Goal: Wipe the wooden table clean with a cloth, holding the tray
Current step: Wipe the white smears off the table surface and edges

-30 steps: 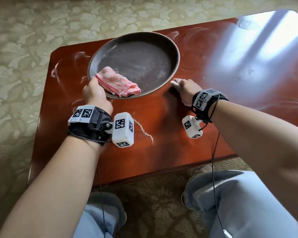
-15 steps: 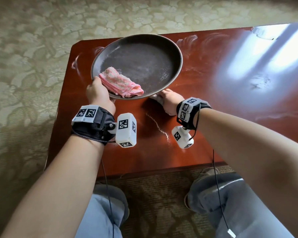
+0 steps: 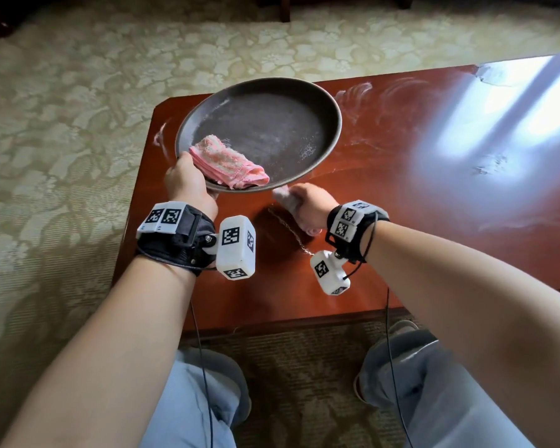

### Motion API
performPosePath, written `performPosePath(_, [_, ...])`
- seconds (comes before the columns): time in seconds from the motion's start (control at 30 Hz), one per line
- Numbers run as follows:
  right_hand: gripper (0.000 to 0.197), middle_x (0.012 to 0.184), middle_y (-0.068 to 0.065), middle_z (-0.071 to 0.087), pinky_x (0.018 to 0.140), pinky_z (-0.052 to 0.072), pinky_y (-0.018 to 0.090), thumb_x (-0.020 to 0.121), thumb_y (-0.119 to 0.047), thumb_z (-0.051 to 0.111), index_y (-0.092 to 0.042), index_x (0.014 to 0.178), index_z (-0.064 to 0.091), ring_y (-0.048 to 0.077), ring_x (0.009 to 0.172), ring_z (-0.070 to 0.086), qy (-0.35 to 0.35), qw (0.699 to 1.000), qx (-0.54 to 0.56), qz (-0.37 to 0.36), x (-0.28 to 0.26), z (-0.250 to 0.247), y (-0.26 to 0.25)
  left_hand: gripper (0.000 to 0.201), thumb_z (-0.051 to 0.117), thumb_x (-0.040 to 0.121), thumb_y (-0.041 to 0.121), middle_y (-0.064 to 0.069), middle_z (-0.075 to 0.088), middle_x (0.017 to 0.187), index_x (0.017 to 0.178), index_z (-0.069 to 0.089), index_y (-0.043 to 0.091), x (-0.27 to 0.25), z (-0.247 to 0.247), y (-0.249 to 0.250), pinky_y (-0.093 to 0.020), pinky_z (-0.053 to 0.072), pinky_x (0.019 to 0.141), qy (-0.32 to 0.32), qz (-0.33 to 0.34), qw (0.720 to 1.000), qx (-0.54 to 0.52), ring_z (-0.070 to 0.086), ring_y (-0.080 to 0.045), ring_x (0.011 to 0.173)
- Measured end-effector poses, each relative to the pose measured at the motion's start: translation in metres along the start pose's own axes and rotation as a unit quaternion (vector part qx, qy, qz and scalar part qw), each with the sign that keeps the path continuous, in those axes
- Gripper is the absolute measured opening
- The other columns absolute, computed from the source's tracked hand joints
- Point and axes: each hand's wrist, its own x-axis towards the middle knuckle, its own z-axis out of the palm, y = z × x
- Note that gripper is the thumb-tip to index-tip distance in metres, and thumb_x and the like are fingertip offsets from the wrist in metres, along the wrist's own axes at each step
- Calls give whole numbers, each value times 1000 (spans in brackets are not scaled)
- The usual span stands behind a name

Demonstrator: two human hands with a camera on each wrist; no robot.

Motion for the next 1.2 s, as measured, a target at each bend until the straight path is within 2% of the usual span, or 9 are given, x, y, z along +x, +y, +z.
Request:
performPosePath(0.07, [21, 64, -7, 57, 66, 45, 31, 90, -26, 52, -20, 71, 56, 15, 67, 57, 43, 994, 81, 53, 5, -21, 12, 13, 53, 99, 23, -9, 70, 99, 97, 63, 14, 0, 7, 0, -44, 62, 73, 4, 1, 1000, 6, 71, -25, 84])
performPosePath(0.2, [9, 79, 4, 62, 79, 54, 41, 87, -16, 54, -17, 82, 63, 20, 76, 59, 134, 973, 123, 140, 19, -56, 58, 20, 55, 98, 25, -7, 68, 95, 80, 58, 17, 3, 21, -6, -40, 62, 68, 7, -9, 1000, 5, 70, -26, 83])
performPosePath(0.33, [42, 83, 7, 62, 70, 46, 33, 94, -53, 50, -14, 84, 62, 25, 78, 60, 205, 957, 33, 202, 31, -87, 98, 20, 55, 96, 24, -7, 68, 91, 78, 59, 17, 11, 33, -15, -38, 61, 65, 0, -22, 1000, 11, 70, -26, 82])
performPosePath(0.43, [33, 98, 9, 67, 73, 47, 29, 89, -48, 64, -16, 91, 67, 30, 92, 67, 185, 955, -60, 222, 45, -101, 115, 19, 57, 96, 25, -8, 69, 92, 80, 59, 16, 20, 40, -19, -44, 62, 68, -2, -24, 1000, 5, 71, -28, 83])
performPosePath(0.53, [31, 118, 10, 62, 91, 52, 38, 86, -38, 67, -20, 111, 68, 32, 103, 64, 149, 951, -119, 243, 53, -108, 123, 20, 59, 95, 27, -9, 69, 93, 78, 59, 15, 31, 43, -23, -50, 61, 72, 4, -27, 1000, 8, 71, -32, 87])
performPosePath(0.7, [50, 123, 13, 53, 94, 51, 47, 75, -7, 67, -19, 124, 59, 41, 107, 59, 96, 937, -190, 275, 61, -97, 124, 20, 57, 97, 28, -10, 70, 96, 81, 59, 16, 42, 39, -25, -50, 61, 72, 1, -31, 1000, 2, 71, -31, 88])
performPosePath(0.93, [44, 126, 10, 45, 100, 44, 49, 91, -13, 50, -27, 133, 51, 39, 115, 49, 74, 945, -225, 223, 80, -81, 110, 22, 53, 99, 25, -8, 68, 94, 80, 57, 16, 51, 23, -21, -43, 62, 73, 13, -20, 1000, -3, 71, -29, 89])
performPosePath(1.1, [50, 130, 8, 44, 100, 45, 44, 90, -11, 55, -29, 136, 49, 37, 120, 48, 52, 953, -238, 178, 98, -63, 93, 18, 51, 100, 26, -7, 67, 97, 87, 58, 16, 58, 11, -14, -39, 62, 72, 21, -16, 1000, -9, 70, -27, 91])
performPosePath(1.2, [44, 133, 0, 47, 100, 43, 34, 94, -29, 54, -38, 137, 48, 27, 122, 49, 39, 962, -240, 125, 109, -47, 76, 14, 53, 100, 26, -10, 68, 106, 99, 60, 14, 63, 5, -10, -38, 62, 68, 25, -11, 1000, -14, 70, -28, 92])
